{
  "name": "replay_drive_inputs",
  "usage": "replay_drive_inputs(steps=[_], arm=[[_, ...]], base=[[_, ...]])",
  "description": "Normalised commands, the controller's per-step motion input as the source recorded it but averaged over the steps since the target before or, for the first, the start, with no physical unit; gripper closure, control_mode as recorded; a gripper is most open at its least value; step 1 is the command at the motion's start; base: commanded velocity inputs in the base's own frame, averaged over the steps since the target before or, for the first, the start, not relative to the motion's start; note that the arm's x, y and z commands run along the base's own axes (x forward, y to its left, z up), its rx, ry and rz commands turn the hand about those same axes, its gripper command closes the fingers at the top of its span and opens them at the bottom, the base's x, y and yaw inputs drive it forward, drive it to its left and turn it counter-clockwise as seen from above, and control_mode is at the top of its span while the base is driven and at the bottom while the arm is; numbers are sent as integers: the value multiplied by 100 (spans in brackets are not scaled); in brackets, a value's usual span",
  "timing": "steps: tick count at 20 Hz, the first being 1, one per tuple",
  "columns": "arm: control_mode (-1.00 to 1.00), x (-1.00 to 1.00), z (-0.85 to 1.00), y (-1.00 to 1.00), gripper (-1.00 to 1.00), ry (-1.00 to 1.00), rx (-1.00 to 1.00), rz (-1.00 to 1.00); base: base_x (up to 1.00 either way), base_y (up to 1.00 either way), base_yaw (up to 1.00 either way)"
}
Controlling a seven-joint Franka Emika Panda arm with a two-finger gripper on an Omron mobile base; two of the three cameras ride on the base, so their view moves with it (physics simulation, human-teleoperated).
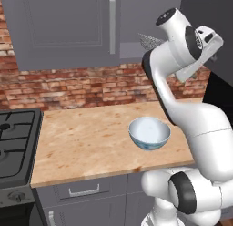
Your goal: Open the cabinet and setup a tea strainer by placing it in the bowl upright.
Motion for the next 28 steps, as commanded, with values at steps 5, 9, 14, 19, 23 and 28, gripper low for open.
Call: replay_drive_inputs(steps=[5,9,14,19,23,28], arm=[[-100,72,5,18,-100,-20,-1,23],[-100,73,14,0,-100,-46,2,29],[-100,55,20,5,-100,-30,2,31],[-100,35,34,19,-100,9,0,11],[-100,49,28,8,-100,25,0,6],[-100,58,4,10,-100,14,0,6]], base=[[0,0,0],[0,0,0],[0,0,0],[0,0,0],[0,0,0],[0,0,0]])
